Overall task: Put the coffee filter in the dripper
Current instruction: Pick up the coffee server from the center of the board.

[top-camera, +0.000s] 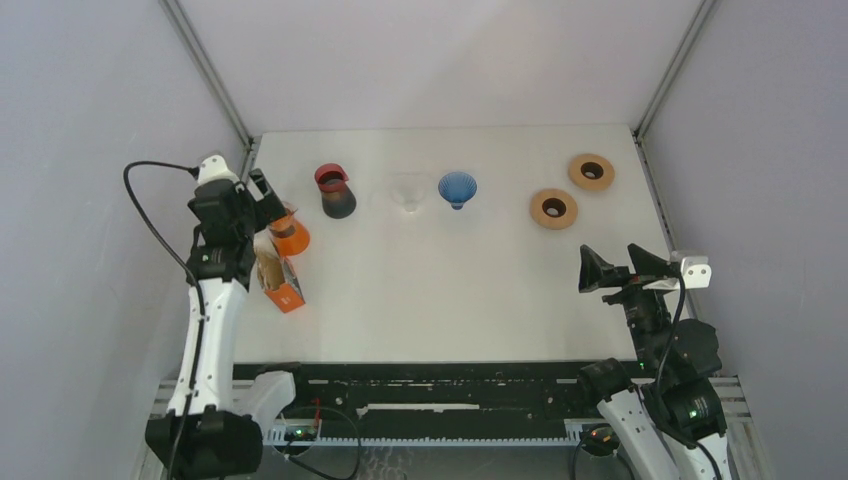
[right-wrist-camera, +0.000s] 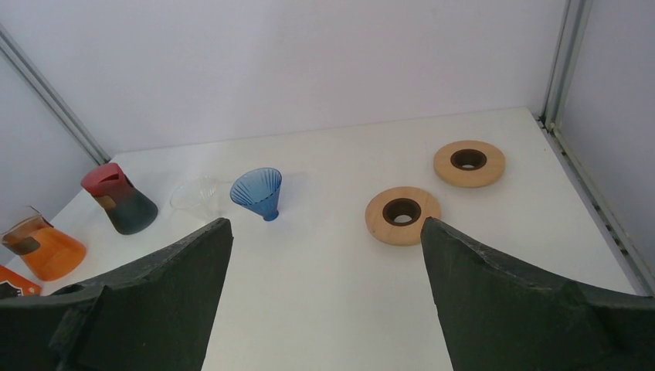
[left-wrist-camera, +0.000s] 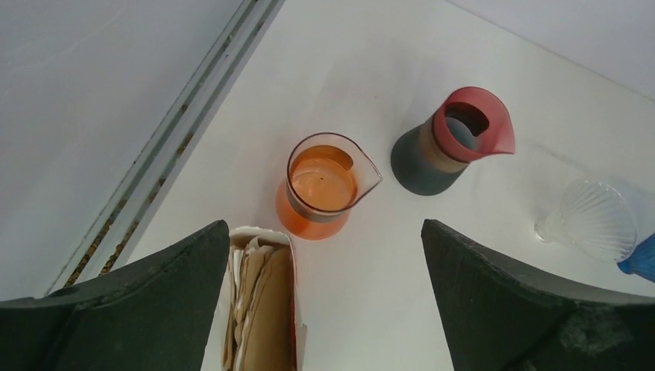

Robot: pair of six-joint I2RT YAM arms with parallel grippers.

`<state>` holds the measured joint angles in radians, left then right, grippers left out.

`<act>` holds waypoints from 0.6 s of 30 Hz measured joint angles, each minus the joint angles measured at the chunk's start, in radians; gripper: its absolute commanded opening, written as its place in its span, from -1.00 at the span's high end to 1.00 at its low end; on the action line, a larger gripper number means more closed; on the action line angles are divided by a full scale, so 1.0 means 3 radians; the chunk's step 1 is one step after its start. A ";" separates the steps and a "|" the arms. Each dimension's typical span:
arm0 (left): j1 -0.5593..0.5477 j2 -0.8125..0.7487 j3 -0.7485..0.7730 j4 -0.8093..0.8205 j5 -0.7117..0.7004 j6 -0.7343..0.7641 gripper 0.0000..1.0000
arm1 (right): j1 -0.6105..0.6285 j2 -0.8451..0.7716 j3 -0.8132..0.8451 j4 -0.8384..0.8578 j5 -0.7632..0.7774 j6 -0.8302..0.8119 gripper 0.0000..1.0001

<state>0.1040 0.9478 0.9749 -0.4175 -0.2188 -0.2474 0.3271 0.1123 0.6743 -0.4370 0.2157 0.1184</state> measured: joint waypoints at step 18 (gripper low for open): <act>0.0635 0.1712 0.0928 -0.0570 0.0483 -0.0080 -0.25 | 0.0028 0.0008 -0.0001 -0.0001 -0.0001 0.0001 -1.00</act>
<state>0.2943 1.4612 1.2533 -0.5884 -0.0738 -0.2714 0.3355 0.1146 0.6739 -0.4374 0.2153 0.1188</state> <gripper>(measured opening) 0.707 1.000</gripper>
